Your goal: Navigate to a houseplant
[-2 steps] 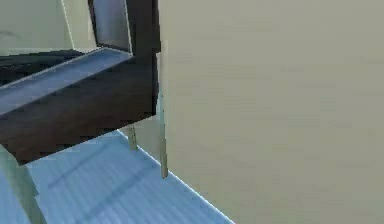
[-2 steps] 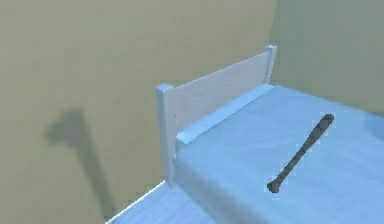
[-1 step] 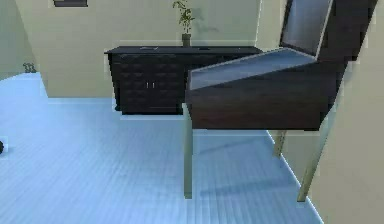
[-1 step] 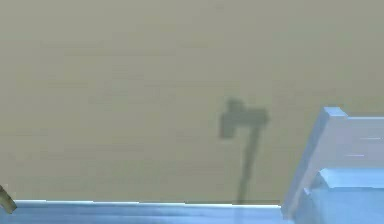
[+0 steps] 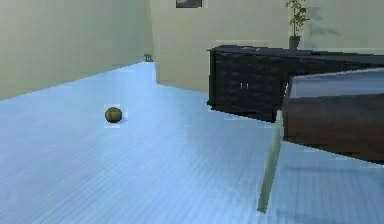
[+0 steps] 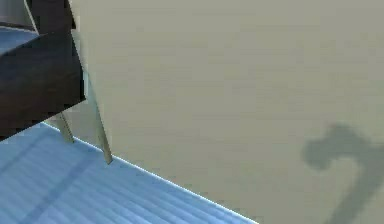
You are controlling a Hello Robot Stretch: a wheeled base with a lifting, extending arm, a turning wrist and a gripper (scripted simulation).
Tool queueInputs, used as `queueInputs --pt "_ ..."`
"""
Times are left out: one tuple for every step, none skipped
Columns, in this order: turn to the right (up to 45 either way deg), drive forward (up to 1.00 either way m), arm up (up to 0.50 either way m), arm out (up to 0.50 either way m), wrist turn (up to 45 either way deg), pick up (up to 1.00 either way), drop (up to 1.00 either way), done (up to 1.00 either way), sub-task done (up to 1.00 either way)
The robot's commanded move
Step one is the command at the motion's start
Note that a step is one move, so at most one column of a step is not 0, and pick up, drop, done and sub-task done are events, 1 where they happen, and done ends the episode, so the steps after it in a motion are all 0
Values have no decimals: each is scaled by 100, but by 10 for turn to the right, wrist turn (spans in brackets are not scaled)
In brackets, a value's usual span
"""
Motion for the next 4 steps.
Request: queueInputs --pt "0 100 0 0 0 0 0 0 0" --pt "-90 0 0 0 0 0 0 0 0" --pt "0 30 0 0 0 0 0 0 0" --pt "420 0 0 0 0 0 0 0 0"
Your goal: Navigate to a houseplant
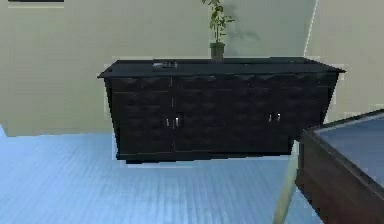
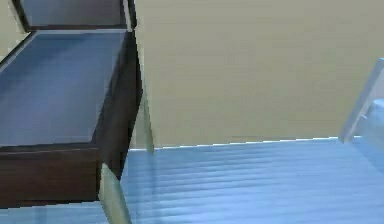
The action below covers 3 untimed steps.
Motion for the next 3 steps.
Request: queueInputs --pt "0 100 0 0 0 0 0 0 0" --pt "120 0 0 0 0 0 0 0 0" --pt "0 15 0 0 0 0 0 0 0"
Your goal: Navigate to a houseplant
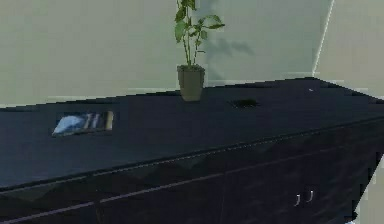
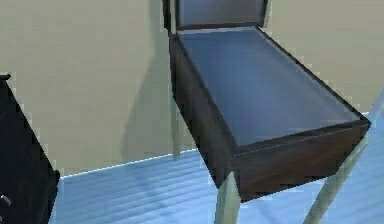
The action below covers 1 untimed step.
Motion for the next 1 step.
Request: queueInputs --pt "0 0 0 0 0 0 0 100 0"
